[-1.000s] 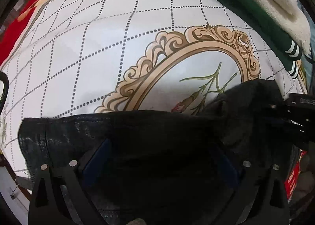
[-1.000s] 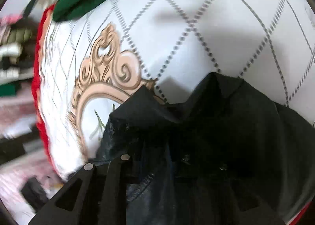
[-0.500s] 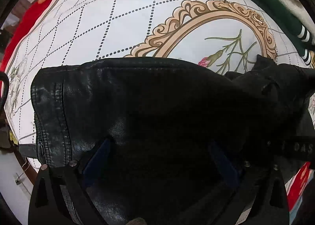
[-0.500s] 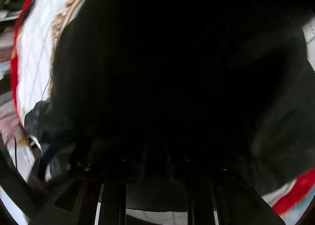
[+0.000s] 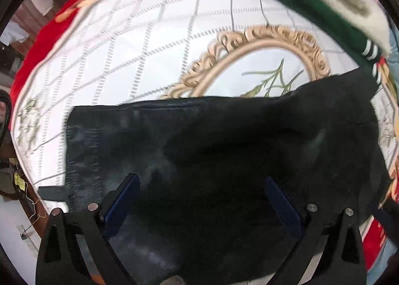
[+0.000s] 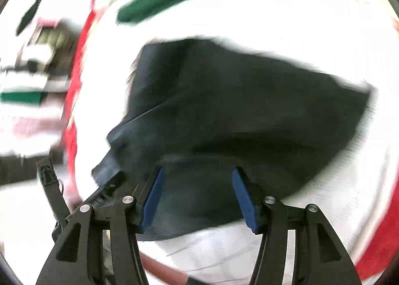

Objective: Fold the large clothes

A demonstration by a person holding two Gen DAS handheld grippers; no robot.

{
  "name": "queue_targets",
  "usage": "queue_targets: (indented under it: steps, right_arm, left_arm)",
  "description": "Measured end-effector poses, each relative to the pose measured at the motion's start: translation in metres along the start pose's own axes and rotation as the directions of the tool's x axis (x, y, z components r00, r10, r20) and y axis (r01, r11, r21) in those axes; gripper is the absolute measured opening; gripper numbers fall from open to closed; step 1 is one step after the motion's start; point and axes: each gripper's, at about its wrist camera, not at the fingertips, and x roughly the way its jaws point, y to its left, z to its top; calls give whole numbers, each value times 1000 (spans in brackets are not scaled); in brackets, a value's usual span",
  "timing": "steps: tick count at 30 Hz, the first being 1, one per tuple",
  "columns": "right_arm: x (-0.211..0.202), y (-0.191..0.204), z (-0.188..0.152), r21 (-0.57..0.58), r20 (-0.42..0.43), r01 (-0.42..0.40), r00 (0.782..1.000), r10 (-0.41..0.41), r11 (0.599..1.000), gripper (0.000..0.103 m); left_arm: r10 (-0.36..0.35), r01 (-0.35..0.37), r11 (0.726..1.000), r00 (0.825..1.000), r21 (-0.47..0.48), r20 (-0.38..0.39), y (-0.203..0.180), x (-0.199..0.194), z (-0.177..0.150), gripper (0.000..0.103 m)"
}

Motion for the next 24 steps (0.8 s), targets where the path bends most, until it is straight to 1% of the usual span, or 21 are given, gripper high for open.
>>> queue_targets:
  steps: [1,2,3,5,6,7,8,9,11,12,13,14,15,16,17,18,20,21,22,24]
  right_arm:
    - [-13,-30,-3,62,35,22,999,-24,998,63]
    - [-17,-55,-5,117,47,24,998,-30,993,68]
    - [-15,-85,-6,187,55,-5,998,-5,982,68]
    - [11,-110,-13,272,59,-82,996,69,959,68]
    - [23,-123,-11,304,73,-157,987,142,940,68]
    - [37,-125,-9,312,92,-226,974,207,923,70]
    - [49,-122,-7,316,132,-286,957,257,905,71]
    - [52,-120,-3,309,191,-344,936,296,887,72]
    - [61,-118,7,307,230,-387,917,327,870,72]
    - [67,-112,9,307,255,-415,903,346,856,72]
    - [70,-111,9,312,282,-464,879,386,829,69]
    - [75,-106,11,317,291,-521,849,441,792,45]
    - [80,-101,14,322,283,-550,833,476,771,34]
    - [89,-91,15,320,295,-558,827,479,766,33]
    - [88,-86,17,314,307,-580,811,498,752,30]
    - [81,-84,18,312,316,-599,798,514,738,28]
    - [67,-76,15,306,340,-616,783,521,726,26]
    - [54,-70,12,292,351,-618,779,519,730,26]
    - [42,-64,10,277,359,-612,781,511,741,26]
    - [12,-61,3,252,378,-595,787,488,763,25]
  left_arm:
    - [-2,2,1000,1000,-9,-14,-3,11,3,103]
    - [-9,8,1000,1000,-20,-17,-2,16,3,103]
    - [-16,15,1000,1000,-27,-15,-1,19,3,103]
    - [-35,35,999,999,-41,-8,2,22,1,103]
    - [-39,38,998,999,-42,-4,4,23,0,103]
    - [-37,37,999,999,-37,1,4,23,-2,103]
    - [-31,31,999,999,-26,6,3,22,-4,103]
    - [-24,24,1000,1000,-14,11,0,22,-4,103]
    - [-19,18,1000,1000,6,18,-2,22,3,103]
    - [-15,15,1000,1000,13,18,-5,22,4,103]
    - [-10,9,1000,1000,20,18,-7,23,5,103]
    - [1,-2,1000,1000,31,20,-10,23,6,103]
    - [10,-11,999,1000,40,30,-13,23,8,103]
    - [19,-21,998,999,51,36,-17,24,11,103]
    - [28,-31,998,999,62,39,-20,23,12,103]
    - [33,-36,997,999,70,43,-27,25,27,103]
    - [21,-25,996,999,83,44,-41,24,35,103]
    - [2,-5,996,999,91,41,-52,25,38,103]
    - [-10,6,995,999,97,41,-60,24,43,103]
    - [-42,35,991,998,131,52,-90,27,48,103]
